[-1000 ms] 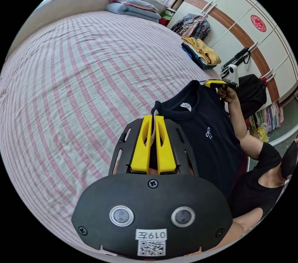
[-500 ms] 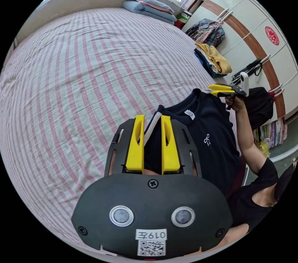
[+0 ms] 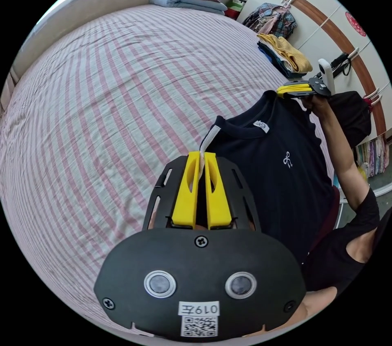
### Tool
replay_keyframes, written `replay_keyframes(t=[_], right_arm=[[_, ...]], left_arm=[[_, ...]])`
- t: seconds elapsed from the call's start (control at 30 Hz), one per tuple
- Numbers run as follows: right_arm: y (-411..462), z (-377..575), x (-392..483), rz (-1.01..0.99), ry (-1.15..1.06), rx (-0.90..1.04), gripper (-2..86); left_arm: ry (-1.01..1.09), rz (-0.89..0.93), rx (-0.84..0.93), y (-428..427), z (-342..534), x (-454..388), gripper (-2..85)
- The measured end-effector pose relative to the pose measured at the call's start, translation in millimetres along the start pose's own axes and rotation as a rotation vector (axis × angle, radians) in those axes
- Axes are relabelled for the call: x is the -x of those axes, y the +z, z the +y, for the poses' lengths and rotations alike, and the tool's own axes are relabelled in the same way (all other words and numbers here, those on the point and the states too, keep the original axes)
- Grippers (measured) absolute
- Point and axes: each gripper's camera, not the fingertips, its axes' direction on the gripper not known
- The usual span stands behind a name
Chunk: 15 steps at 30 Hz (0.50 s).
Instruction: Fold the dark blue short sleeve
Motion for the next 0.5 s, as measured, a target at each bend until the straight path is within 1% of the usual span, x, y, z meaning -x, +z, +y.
replay_keyframes(t=[0.17, 0.23, 0.3, 0.4, 0.47, 0.5], right_arm=[[19.1, -0.6, 0.6, 0.002, 0.041, 0.024, 0.9], [16.2, 2.5, -9.5, -0.080, 0.084, 0.015, 3.7], [10.6, 6.4, -15.2, -0.142, 0.081, 0.020, 6.4], [-10.6, 19.5, -18.1, -0.142, 0.072, -0.011, 9.9], [-26.2, 32.5, -20.8, -0.124, 0.088, -0.038, 10.5], [-39.2, 44.7, -20.3, -0.122, 0.089, -0.076, 10.3]], left_arm=[[-0.065, 0.006, 0.013, 12.0, 0.7, 10.5, 1.8], [-0.080, 0.008, 0.001, 9.0, 0.9, 13.8, 2.1], [-0.096, 0.012, -0.034, 1.2, 3.9, 19.2, 2.6], [-0.138, 0.049, -0.156, -22.7, 18.4, 34.4, 3.8], [-0.200, 0.093, -0.277, -45.3, 41.9, 52.2, 4.3], [-0.211, 0.106, -0.307, -50.5, 50.0, 55.9, 4.2]])
